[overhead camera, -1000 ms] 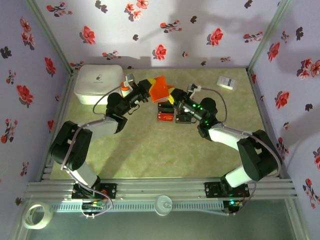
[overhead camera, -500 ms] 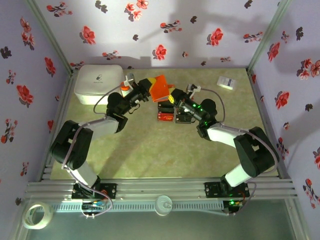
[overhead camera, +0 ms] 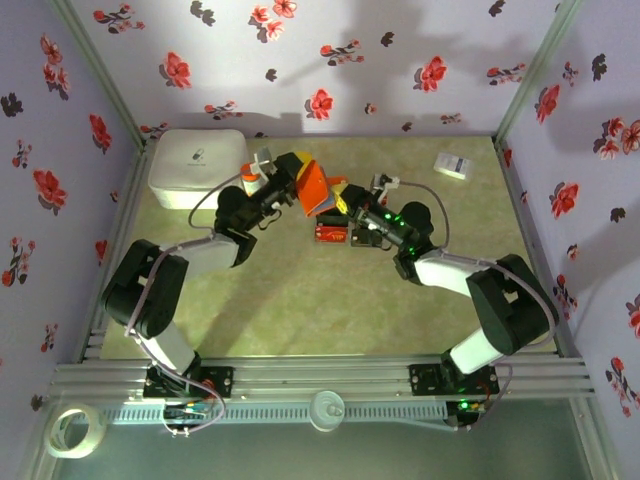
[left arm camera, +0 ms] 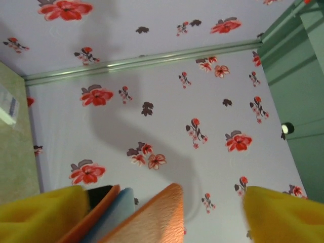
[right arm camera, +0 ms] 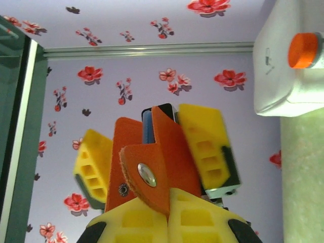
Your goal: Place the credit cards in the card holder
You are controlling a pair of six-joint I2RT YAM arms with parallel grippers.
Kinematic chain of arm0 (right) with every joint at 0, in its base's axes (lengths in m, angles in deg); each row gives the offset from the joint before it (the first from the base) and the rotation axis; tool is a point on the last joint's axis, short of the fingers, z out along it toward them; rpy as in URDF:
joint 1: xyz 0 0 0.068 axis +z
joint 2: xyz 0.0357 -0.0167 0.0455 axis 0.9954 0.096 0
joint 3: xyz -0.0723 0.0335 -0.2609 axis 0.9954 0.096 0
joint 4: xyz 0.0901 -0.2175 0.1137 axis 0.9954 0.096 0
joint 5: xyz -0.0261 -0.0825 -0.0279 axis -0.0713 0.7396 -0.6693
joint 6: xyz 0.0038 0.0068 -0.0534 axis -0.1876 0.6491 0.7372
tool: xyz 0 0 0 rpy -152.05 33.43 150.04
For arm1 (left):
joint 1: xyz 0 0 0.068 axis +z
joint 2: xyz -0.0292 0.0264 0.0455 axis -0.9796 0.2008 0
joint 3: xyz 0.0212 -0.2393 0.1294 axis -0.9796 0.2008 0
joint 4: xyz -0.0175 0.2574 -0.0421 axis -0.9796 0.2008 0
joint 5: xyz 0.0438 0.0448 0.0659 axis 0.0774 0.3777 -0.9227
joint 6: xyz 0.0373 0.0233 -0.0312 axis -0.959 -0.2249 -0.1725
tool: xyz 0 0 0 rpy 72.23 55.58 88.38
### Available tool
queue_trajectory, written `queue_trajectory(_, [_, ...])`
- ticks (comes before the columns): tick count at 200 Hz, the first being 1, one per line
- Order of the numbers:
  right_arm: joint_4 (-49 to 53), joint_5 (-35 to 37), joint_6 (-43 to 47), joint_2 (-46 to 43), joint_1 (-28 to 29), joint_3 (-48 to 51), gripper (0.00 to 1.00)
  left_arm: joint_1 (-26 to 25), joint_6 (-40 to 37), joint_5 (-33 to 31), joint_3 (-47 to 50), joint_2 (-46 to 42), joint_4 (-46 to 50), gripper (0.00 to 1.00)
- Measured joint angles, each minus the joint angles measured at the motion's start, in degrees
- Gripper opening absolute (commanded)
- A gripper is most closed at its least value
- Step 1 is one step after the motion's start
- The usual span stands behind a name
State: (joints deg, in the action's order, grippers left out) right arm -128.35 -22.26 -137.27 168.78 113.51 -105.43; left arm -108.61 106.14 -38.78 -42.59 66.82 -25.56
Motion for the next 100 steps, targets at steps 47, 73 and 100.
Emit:
queue_trajectory(47, [4.72,0.0,3.89,-3.8,-0.42,2.91,0.0,2.45,-1.29,0.0,8.0,-1.42,0.55,1.0])
queue_trajectory(73, [5.68,0.04,5.49,-4.72,-0.5,5.4,0.0,4.42,-2.71,0.02,12.37,-3.87,1.25,1.0])
queue_trajectory(100, [6.32,0.42,6.71,-5.09,-0.55,9.57,0.0,5.46,-5.18,0.44,14.34,-5.97,4.76,1.0])
